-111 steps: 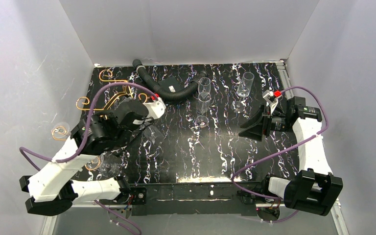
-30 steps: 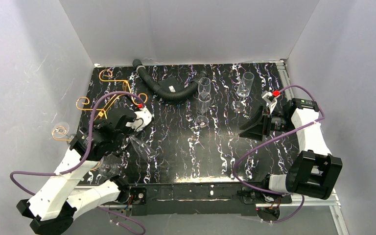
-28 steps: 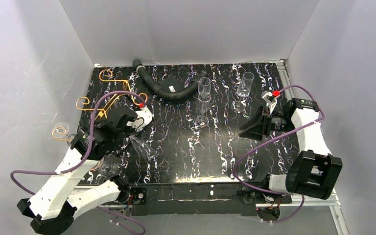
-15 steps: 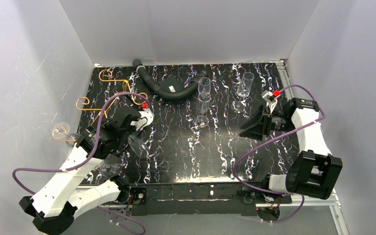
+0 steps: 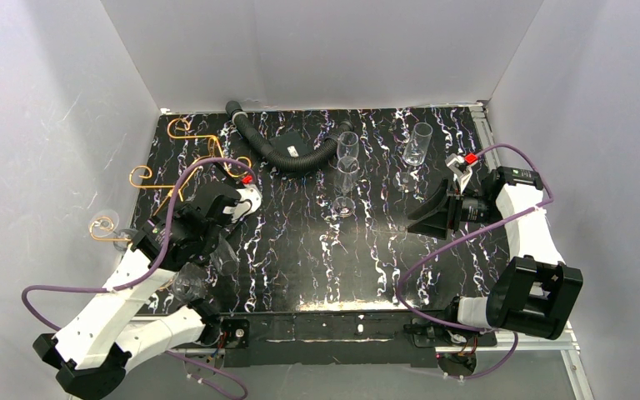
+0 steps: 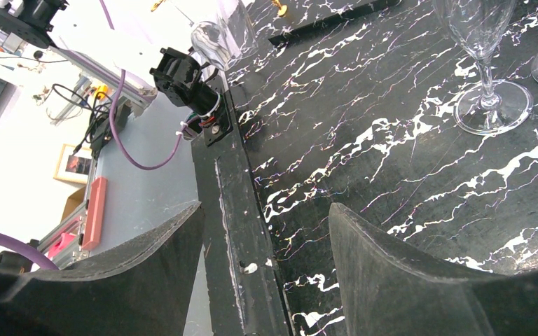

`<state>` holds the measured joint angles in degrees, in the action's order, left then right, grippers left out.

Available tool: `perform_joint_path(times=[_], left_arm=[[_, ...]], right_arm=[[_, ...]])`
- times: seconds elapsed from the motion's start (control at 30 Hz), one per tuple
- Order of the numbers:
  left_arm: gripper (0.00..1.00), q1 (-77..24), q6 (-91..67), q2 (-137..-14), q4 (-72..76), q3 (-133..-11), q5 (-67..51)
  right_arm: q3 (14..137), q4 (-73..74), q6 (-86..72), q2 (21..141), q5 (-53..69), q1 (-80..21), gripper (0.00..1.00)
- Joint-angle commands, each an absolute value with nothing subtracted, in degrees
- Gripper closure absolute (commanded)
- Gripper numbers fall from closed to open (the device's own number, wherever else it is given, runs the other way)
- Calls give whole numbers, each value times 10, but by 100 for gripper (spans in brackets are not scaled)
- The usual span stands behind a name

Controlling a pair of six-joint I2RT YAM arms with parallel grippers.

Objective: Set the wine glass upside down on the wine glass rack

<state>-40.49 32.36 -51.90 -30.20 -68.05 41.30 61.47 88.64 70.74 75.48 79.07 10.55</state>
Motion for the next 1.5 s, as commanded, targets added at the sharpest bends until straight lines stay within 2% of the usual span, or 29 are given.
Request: perform_joint_path(times=[0.0,0.3,0.8,1.47], left_arm=[[79,-403,314,-517,-320,-683,444],[69,-403,288,-508,-349,-695,440],[59,-403,215,-500,-410,-730,399],[53,-403,128,-462,-450,-742,331]], right_arm=[[636,912,720,758,808,109,27],[636,912,720,759,807,109,27],[636,912,720,759,805,109,27],[632,912,720,755,800,110,27]])
